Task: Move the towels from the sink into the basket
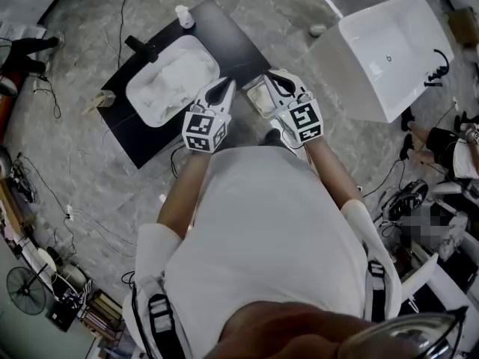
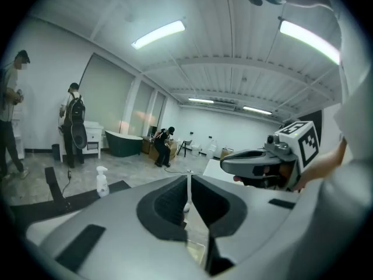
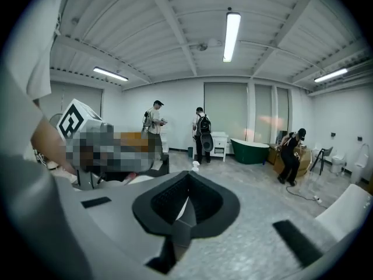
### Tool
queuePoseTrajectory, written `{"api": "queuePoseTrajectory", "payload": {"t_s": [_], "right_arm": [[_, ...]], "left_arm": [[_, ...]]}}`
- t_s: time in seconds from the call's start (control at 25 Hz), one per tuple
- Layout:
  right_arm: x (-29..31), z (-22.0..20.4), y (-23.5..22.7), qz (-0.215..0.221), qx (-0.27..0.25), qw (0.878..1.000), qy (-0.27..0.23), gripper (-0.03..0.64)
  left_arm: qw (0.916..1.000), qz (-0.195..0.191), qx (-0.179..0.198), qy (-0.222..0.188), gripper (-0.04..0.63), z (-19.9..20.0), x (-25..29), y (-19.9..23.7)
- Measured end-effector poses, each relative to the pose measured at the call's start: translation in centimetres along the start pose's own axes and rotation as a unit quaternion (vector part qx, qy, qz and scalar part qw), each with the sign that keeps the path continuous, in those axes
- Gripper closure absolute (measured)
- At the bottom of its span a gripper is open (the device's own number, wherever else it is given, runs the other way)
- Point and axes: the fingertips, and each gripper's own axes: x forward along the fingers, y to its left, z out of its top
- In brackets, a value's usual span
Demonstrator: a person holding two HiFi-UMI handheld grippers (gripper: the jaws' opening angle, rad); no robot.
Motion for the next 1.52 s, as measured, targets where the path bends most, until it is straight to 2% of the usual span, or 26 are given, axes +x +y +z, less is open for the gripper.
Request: {"api": "queuePoseTrajectory", "payload": {"t_s": [0.16,0.44,0.92,1.16,1.52], "right_arm": [[-1.0,2.3,0.5,-0.004,-0.002,1.0,-0.026,0.62],[0.0,2.6,1.7,0.0,0.021,0.999,-0.034,0.62],[1.6,1.1,3.9,0.017,-0.003,1.0,-0.01,0.62],[2.6,0.4,4.4,0.022,-0.008,1.0,0.008,0.62],[5.6,-1.7,6.1,0.028,0.01,0.999,0.045,0.62]], "left_arm": [[0.9997,0.017,0.005,-0.019,0.569,1.3,-2.8,0.9],[0.9983,0.043,-0.012,-0.037,0.569,1.2,-5.1,2.7],[0.9981,0.054,-0.02,-0.022,0.569,-1.3,-6.7,4.5],[0.9979,0.064,-0.006,0.002,0.568,-3.2,-6.7,6.5],[0.9952,0.069,0.002,0.07,0.557,-8.3,-5.4,12.6]]}}
